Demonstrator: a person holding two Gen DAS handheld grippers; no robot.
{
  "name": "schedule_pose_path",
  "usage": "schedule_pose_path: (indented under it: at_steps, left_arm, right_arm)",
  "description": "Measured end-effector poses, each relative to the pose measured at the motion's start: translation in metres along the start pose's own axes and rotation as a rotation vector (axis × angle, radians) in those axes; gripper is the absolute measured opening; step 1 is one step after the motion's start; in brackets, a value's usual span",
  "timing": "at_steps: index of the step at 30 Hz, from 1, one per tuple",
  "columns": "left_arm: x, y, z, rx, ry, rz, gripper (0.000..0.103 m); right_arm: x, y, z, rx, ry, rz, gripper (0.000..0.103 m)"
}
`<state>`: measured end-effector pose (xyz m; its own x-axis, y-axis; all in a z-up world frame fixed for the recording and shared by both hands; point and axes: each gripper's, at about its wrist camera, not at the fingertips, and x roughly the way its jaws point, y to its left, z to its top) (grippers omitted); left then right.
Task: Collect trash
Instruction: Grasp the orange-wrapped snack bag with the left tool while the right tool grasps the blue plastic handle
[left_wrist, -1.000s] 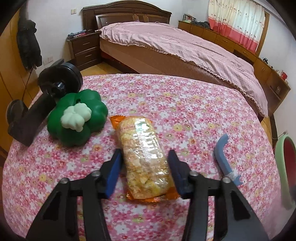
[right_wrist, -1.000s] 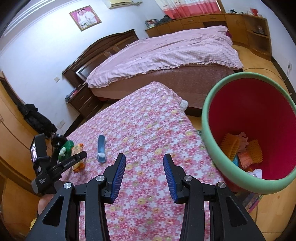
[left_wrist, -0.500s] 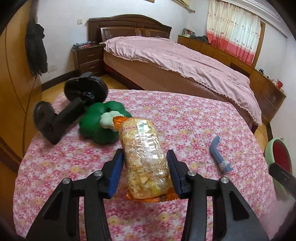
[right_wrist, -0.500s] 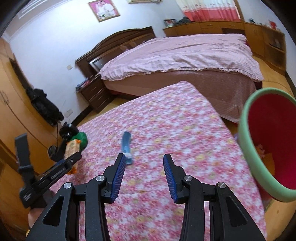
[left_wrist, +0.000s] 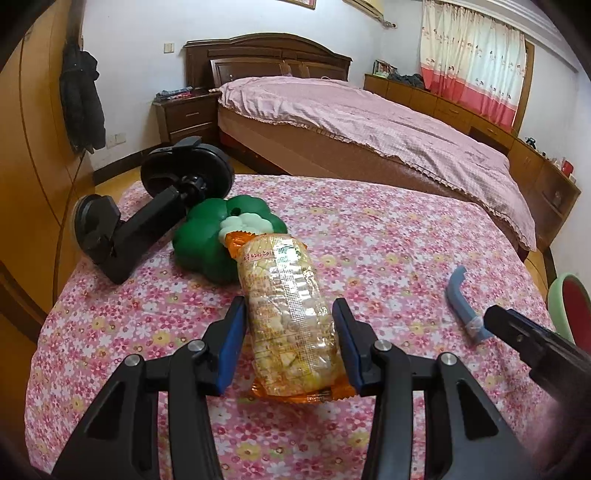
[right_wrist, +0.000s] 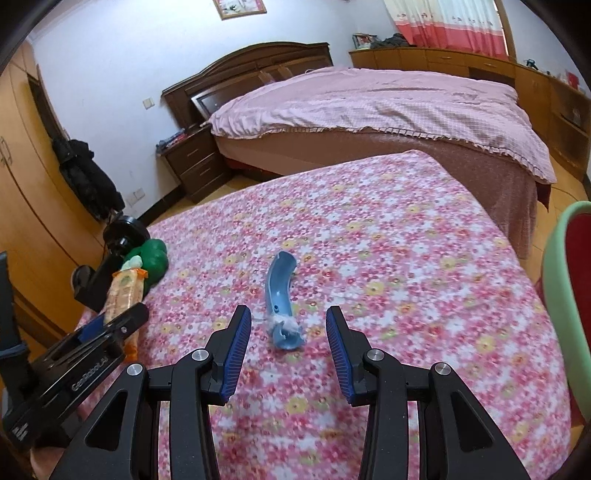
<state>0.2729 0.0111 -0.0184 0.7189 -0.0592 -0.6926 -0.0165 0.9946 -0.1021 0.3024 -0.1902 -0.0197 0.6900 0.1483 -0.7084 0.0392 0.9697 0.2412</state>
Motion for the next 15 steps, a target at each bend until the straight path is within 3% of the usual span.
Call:
schedule_pose_path:
  at_steps: [15]
  left_arm:
    - [0.004,0.002,-0.002,-0.014,0.007,-0.018,0.048]
  right_arm:
    - [0.025,0.012,-0.006,-0.015,0.053,-0.002,0.043]
